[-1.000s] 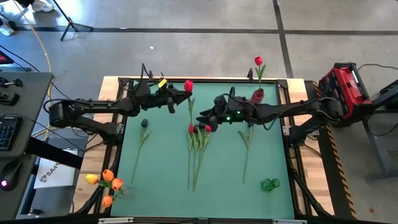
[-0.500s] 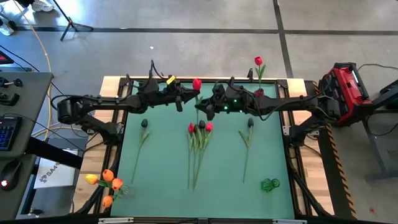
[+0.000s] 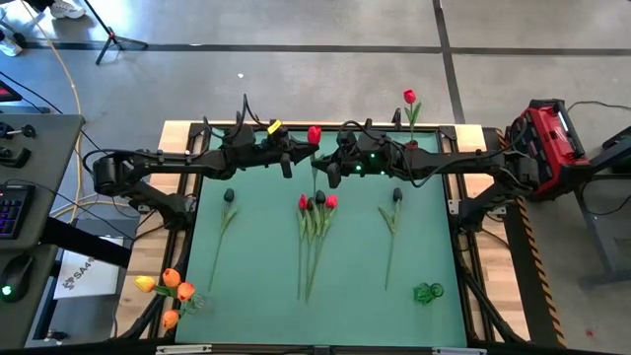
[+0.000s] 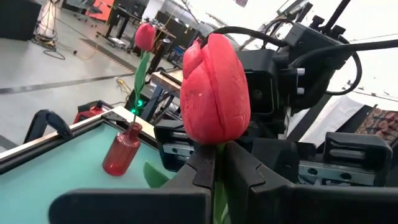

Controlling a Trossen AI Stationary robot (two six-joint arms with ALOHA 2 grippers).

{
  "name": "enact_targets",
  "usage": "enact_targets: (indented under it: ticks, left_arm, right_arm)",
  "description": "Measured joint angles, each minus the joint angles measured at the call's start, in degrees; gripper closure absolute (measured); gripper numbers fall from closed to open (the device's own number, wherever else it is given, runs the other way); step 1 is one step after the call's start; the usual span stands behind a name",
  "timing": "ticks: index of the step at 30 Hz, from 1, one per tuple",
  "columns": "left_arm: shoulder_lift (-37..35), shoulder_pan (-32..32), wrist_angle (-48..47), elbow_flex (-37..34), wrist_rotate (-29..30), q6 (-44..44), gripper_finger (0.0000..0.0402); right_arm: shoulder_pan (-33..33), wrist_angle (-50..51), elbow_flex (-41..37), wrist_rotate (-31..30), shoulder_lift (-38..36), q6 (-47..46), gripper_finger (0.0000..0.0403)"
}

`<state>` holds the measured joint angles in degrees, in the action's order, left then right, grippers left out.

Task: Sort flowers into vase by color
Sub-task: Put the red tulip into the red vase

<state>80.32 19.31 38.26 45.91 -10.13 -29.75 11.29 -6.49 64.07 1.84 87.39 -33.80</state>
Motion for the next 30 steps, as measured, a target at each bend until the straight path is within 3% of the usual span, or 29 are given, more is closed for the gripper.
enact_targets:
  ticks: [3,10,14,25,30]
  left_arm:
    - [0.01,0.00,0.19,0.00,0.00,0.63,0.0377]
    - [0.01,1.07,0.09,0.00,-1.61,1.34,0.0283]
    - [-2.05,3.71,-2.36,-0.07,-3.26,-0.01,0.0249]
    - [-12.38,8.61,-22.15,-0.04,-4.46,7.23,0.0255]
    - [-13.98,8.59,-25.52,-0.07,-4.23,7.89,0.0259]
  right_arm:
    - [0.00,-0.54,0.00,-0.10,0.00,1.09,0.0397]
    - [0.02,-1.41,0.00,-3.71,-0.04,1.72,0.0400]
    - [-0.02,1.89,0.00,-9.68,-2.77,2.99,0.0401]
    - [-0.95,23.36,0.04,-32.54,-23.37,10.93,0.0402]
    - [-2.07,33.83,0.04,-44.51,-31.86,11.82,0.0403]
